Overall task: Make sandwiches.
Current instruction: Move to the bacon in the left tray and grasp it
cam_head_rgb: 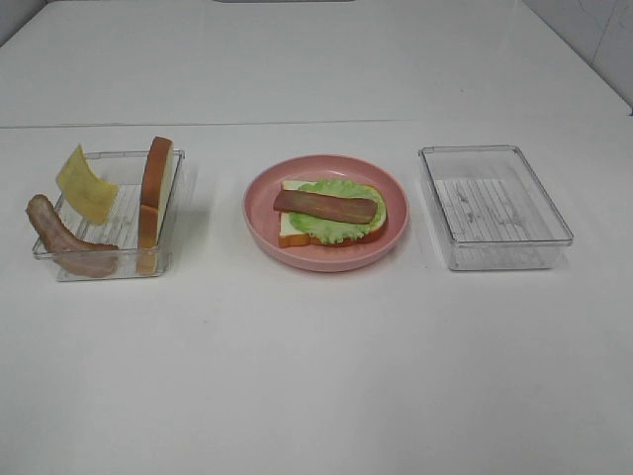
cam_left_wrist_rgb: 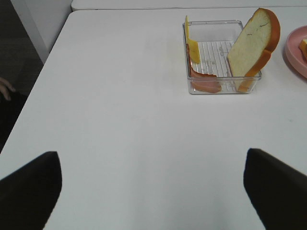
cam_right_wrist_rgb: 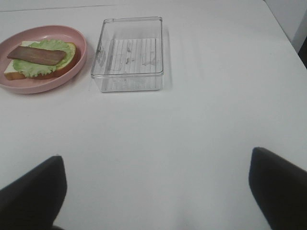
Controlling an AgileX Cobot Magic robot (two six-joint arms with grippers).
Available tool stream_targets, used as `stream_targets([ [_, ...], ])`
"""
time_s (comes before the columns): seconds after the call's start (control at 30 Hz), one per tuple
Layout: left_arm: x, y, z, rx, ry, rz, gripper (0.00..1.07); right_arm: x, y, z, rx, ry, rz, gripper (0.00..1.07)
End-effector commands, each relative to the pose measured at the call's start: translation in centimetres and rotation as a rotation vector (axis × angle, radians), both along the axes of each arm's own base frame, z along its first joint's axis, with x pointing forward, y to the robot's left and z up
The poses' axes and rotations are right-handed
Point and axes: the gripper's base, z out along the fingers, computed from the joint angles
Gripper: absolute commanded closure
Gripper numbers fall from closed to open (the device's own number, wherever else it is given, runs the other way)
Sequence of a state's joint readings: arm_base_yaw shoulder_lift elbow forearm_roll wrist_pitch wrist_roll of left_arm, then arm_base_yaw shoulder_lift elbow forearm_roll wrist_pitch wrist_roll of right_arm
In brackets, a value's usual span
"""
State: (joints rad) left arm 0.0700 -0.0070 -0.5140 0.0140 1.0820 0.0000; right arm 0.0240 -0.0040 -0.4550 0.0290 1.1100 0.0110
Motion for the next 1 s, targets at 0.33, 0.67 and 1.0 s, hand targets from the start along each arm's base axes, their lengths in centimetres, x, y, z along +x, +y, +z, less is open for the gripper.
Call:
stream_targets([
  [0.33, 0.0, 0.2, 0.1, 0.017, -0.008, 0.015, 0.09, -0.2, 0.0, 0.0, -0.003, -0.03, -0.005, 0.11],
  [0.67, 3.6, 0.4, 0.5, -0.004, 0.224, 0.011, 0.09, -0.2, 0.0, 0.0, -0.003, -0.03, -0.005, 0.11],
  [1.0, 12.4, 1.5, 1.3, -0.042, 0.605, 0.087, 0.09, -0.2, 0.0, 0.0, -0.003, -0.03, -0.005, 0.11],
])
